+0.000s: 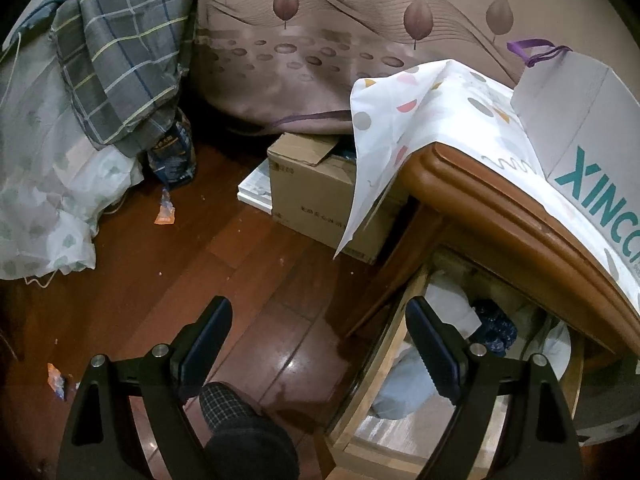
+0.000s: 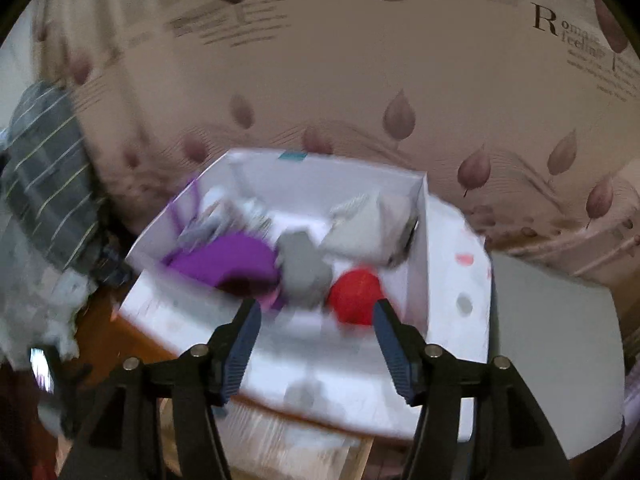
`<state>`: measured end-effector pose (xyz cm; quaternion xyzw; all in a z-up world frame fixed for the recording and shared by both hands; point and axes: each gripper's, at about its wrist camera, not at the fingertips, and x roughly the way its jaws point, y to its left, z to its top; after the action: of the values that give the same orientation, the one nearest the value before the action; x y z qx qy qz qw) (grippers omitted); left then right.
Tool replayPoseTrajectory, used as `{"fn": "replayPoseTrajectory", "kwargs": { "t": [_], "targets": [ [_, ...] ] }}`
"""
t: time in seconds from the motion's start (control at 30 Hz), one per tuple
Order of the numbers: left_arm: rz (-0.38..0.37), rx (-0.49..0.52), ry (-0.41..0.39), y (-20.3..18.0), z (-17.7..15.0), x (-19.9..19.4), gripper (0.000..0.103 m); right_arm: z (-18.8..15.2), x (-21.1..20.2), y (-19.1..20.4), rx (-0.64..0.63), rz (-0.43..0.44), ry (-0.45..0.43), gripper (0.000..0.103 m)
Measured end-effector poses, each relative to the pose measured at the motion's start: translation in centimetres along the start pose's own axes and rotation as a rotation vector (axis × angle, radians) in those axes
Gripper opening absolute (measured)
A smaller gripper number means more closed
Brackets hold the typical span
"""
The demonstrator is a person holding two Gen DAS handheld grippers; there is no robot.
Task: Take underwear out of drawer
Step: 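Move the open right gripper back down into the drawer toward the white folded garment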
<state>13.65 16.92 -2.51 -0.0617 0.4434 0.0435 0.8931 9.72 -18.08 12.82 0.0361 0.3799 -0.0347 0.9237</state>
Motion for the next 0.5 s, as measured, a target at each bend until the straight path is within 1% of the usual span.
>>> {"fn": "replayPoseTrajectory", "kwargs": {
  "t": [0.03, 0.07, 0.1, 0.13, 0.17, 0.2, 0.27, 0.3, 0.33, 0.4, 0.47, 0.5],
  "targets": [
    [0.0, 0.002, 0.001, 0.0, 0.0, 0.0, 0.086, -1.1, -0.2, 0.2, -0.005, 0.004, 0.008, 0.068],
    [-0.001, 0.005, 0.003, 0.0, 0.0, 0.0, 0.086, -3.5, -0.1, 0.7, -0.019, 0.017, 0.023, 0.068],
    [-0.003, 0.006, 0.002, 0.0, -0.1, 0.0, 0.086, -4.7, 0.2, 1.0, -0.032, 0.027, 0.035, 0.068],
    [-0.001, 0.008, 0.002, 0.1, 0.0, 0.0, 0.086, -6.9, 1.0, 1.5, -0.063, 0.039, 0.07, 0.068],
    [0.004, 0.009, 0.001, 0.2, 0.0, 0.0, 0.086, -8.3, 1.7, 1.8, -0.085, 0.04, 0.094, 0.068],
    [0.003, 0.007, -0.001, 0.3, 0.0, 0.0, 0.086, -10.2, 2.9, 2.2, -0.11, 0.039, 0.137, 0.068],
    [0.003, 0.002, 0.003, 0.2, 0.0, 0.0, 0.086, -12.8, 5.1, 2.6, -0.125, 0.048, 0.214, 0.068],
    [0.002, 0.0, 0.006, 0.2, 0.1, 0.1, 0.086, -14.2, 6.5, 2.8, -0.12, 0.031, 0.256, 0.068],
    [-0.003, -0.004, 0.01, 0.3, 0.1, 0.1, 0.086, -15.2, 7.7, 2.9, -0.111, 0.025, 0.288, 0.068],
    [-0.007, -0.004, 0.014, 0.3, 0.2, 0.1, 0.086, -16.4, 9.4, 3.4, -0.103, 0.006, 0.322, 0.068],
    [-0.007, -0.002, 0.014, 0.3, 0.2, 0.1, 0.086, -17.1, 11.3, 4.5, -0.146, -0.004, 0.346, 0.068],
    [-0.005, 0.0, 0.014, 0.4, 0.2, 0.1, 0.086, -17.5, 12.1, 5.4, -0.211, -0.03, 0.353, 0.068]
  ]
}}
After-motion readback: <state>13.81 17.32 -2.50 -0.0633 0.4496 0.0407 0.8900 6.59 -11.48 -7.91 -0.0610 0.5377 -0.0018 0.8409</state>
